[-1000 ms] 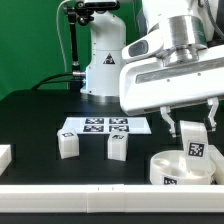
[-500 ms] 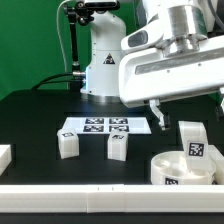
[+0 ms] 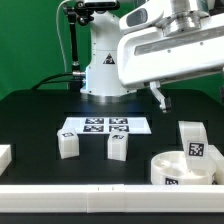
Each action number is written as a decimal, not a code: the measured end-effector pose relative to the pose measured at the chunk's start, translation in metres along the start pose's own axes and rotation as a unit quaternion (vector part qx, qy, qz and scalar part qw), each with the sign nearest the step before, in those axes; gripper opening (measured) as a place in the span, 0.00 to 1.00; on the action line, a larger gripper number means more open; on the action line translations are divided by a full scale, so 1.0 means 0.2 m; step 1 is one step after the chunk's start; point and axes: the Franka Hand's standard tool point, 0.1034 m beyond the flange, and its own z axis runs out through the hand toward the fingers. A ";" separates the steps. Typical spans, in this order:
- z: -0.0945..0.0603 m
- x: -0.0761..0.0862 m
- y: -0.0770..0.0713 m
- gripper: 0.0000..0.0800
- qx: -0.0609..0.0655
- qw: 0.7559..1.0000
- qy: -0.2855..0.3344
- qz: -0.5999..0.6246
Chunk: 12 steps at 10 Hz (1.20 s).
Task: Assemble stool
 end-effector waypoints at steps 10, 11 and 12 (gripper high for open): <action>0.01 0.00 0.02 0.81 0.014 0.972 -0.230 -0.043; 0.01 0.00 0.03 0.81 0.014 0.974 -0.219 -0.063; 0.03 0.02 0.04 0.81 0.013 0.972 -0.197 -0.123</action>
Offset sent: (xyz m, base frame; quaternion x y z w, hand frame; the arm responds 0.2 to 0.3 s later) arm 0.0016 -0.0178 0.0002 -0.0407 0.0055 -0.0908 0.9950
